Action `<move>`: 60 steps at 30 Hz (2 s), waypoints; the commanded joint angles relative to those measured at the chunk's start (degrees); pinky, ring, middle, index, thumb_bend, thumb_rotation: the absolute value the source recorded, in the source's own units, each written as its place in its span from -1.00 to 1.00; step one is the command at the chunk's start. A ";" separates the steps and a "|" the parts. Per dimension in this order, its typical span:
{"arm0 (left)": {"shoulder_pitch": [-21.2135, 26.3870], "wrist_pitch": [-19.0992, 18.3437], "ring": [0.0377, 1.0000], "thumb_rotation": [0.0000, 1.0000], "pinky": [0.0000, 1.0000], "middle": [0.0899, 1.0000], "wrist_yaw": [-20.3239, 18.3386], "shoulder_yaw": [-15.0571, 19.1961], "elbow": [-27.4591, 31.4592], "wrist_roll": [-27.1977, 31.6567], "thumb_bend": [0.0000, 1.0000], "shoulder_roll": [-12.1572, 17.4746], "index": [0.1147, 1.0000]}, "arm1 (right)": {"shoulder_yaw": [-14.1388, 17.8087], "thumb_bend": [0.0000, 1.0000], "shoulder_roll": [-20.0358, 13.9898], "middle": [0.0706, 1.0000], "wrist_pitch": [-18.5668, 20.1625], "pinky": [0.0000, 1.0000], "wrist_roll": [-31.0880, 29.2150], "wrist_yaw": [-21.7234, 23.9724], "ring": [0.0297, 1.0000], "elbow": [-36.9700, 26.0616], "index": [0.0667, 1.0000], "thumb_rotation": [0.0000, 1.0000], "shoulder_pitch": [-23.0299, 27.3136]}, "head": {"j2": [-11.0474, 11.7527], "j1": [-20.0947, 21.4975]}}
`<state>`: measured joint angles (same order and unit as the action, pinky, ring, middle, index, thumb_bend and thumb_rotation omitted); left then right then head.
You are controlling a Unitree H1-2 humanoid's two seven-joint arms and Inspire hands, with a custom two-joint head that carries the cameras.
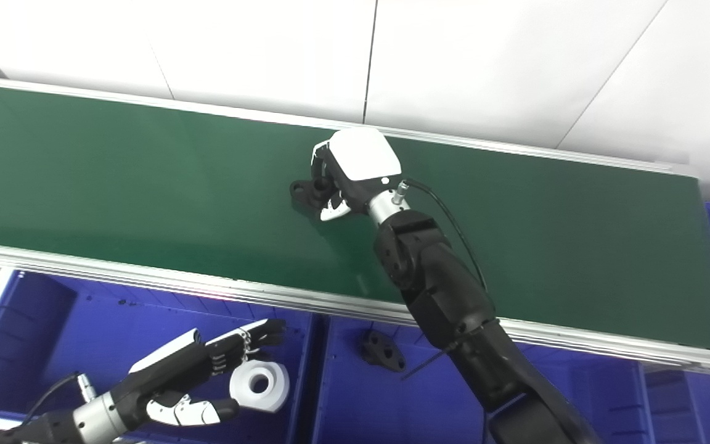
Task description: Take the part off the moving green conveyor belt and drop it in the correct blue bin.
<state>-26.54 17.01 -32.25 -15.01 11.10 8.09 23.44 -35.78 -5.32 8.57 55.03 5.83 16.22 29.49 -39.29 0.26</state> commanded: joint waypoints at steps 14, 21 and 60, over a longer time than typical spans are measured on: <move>1.17 0.49 0.92 0.11 0.80 0.98 -0.50 0.15 0.22 0.44 -0.11 1.66 0.93 | 3.13 0.03 -0.21 0.00 2.04 0.04 2.39 3.34 -0.11 -9.62 -0.15 -1.00 -0.49 | -0.02 1.00; 1.53 0.13 0.95 0.07 0.83 0.99 -1.08 0.08 0.13 1.63 -0.12 2.04 0.95 | 3.51 0.04 -0.88 -0.03 3.09 -0.05 3.44 7.01 -0.14 -13.24 -0.11 -1.00 -1.25 | -0.41 2.04; 5.10 -2.30 1.00 0.24 0.95 1.00 -3.22 0.21 -0.15 5.69 -0.25 2.70 0.99 | 7.93 0.04 -1.28 -0.03 4.39 0.03 9.24 19.59 0.14 -30.65 -0.14 -1.00 -11.19 | -7.80 9.92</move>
<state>-21.43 14.89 -34.87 -15.02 9.02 11.97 24.84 -28.49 -7.04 12.62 64.13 25.09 -11.45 16.73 -45.97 8.96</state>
